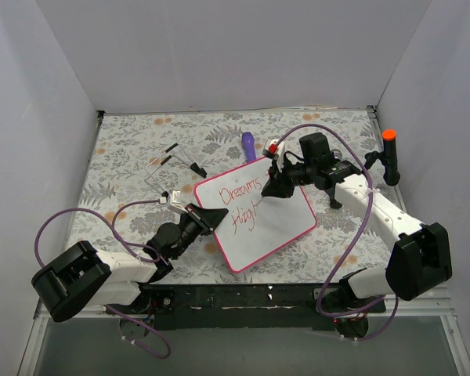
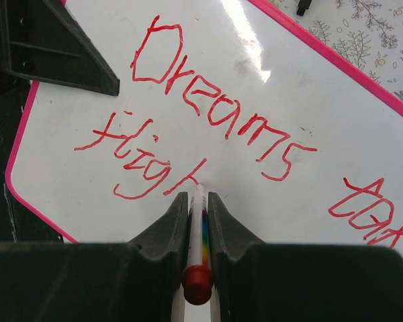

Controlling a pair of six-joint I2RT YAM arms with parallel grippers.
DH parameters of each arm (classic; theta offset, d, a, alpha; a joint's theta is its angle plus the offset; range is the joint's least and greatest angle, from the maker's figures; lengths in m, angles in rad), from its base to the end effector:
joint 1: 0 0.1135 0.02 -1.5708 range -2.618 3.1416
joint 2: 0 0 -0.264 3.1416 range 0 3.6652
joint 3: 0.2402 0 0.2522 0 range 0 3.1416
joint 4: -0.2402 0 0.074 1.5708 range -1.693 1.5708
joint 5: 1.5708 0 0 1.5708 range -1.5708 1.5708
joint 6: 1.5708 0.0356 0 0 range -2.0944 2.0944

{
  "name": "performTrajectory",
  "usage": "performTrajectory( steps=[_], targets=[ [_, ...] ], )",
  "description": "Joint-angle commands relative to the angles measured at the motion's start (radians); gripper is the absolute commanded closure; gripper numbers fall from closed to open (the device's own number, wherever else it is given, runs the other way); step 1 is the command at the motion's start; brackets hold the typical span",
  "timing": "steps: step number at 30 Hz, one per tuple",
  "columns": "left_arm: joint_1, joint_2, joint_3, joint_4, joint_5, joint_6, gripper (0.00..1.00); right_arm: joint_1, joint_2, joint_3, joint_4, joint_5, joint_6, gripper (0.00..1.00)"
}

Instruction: Write a sentence on the whiteboard

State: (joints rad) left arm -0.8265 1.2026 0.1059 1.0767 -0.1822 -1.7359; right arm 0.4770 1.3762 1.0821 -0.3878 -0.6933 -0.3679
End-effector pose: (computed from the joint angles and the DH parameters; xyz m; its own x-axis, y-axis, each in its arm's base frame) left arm 0.1397 -0.1421 0.1671 -0.5903 -0.7910 0.1607 -0.1121 -0.1169 -0.9868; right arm 0.2556 0.1577 0.2950 -0.2369 -0.4338 -0.8693 -0.9422 0.3210 0.0966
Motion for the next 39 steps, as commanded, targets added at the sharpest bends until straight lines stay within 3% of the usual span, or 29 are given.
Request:
performTrajectory(
  steps=[1,18,24,39],
  targets=[
    [-0.002,-0.049,0.025,0.207,-0.002,-0.048,1.0,-0.006,-0.017,-0.005,-0.016,-0.041,-0.029,0.99],
    [-0.002,-0.049,0.028,0.206,0.001,-0.048,1.0,-0.021,-0.058,-0.011,-0.069,-0.006,-0.074,0.99],
    [-0.002,-0.061,0.02,0.195,-0.002,-0.047,1.0,-0.044,-0.058,0.071,-0.102,-0.08,-0.059,0.99],
    [-0.002,-0.074,-0.003,0.204,-0.008,-0.05,1.0,-0.075,-0.126,-0.008,-0.045,-0.149,-0.028,0.99]
  ],
)
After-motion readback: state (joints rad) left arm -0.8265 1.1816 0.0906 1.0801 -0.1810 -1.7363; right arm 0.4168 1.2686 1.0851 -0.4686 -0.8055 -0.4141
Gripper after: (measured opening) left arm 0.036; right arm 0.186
